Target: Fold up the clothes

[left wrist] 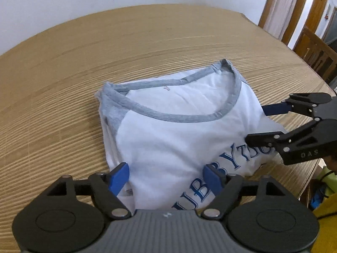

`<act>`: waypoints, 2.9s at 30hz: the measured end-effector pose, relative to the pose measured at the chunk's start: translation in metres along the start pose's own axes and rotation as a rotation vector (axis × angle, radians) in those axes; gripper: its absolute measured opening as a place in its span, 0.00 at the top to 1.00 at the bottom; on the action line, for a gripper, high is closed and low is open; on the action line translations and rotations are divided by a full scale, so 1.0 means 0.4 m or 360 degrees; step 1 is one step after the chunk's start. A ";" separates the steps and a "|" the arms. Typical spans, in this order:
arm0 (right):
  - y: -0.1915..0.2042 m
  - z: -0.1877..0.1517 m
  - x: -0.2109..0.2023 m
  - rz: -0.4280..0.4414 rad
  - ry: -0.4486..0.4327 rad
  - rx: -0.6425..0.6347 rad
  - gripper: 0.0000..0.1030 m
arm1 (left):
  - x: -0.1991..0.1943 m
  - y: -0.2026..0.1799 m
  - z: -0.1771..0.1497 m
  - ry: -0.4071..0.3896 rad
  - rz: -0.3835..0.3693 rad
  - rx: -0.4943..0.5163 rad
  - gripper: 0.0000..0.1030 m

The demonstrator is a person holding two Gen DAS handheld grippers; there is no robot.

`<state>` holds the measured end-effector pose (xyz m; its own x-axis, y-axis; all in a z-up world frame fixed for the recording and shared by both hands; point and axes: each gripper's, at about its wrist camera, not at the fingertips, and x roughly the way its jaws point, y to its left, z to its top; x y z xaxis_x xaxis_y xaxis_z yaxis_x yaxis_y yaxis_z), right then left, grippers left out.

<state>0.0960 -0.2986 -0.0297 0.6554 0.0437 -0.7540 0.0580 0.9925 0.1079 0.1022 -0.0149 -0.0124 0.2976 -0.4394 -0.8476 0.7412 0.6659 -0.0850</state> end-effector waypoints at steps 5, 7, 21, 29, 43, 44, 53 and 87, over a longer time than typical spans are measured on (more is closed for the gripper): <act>0.012 0.026 -0.054 -0.0077 -0.0067 0.0018 0.25 | -0.031 -0.004 -0.007 -0.0019 0.0041 -0.0009 0.23; 0.019 0.013 -0.070 -0.0079 -0.0092 0.0045 0.25 | -0.032 -0.012 -0.010 -0.0013 0.0051 -0.0009 0.23; 0.080 -0.030 -0.129 -0.0360 -0.0113 0.0266 0.25 | -0.099 -0.061 -0.035 -0.0038 0.0184 -0.0088 0.19; 0.117 -0.082 -0.184 -0.0336 -0.0086 0.0106 0.25 | -0.139 -0.112 -0.093 -0.0005 0.0282 -0.0287 0.18; 0.124 -0.181 -0.241 -0.0202 -0.0055 0.0092 0.25 | -0.189 -0.188 -0.184 0.0023 0.0426 -0.0322 0.16; 0.117 -0.180 -0.232 -0.0200 -0.0047 0.0127 0.25 | -0.179 -0.185 -0.181 0.0030 0.0440 -0.0325 0.16; 0.059 -0.134 -0.133 -0.0283 0.0005 0.0254 0.25 | -0.073 -0.102 -0.144 0.0120 0.0443 -0.0337 0.16; -0.113 0.255 0.214 -0.0212 -0.0007 0.0142 0.42 | 0.220 0.090 0.350 -0.0023 0.0402 -0.0239 0.35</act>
<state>0.2265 -0.3514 -0.0330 0.6408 -0.0886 -0.7626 0.2113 0.9753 0.0642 0.2392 -0.1138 -0.0166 0.4704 -0.2563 -0.8444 0.5455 0.8366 0.0500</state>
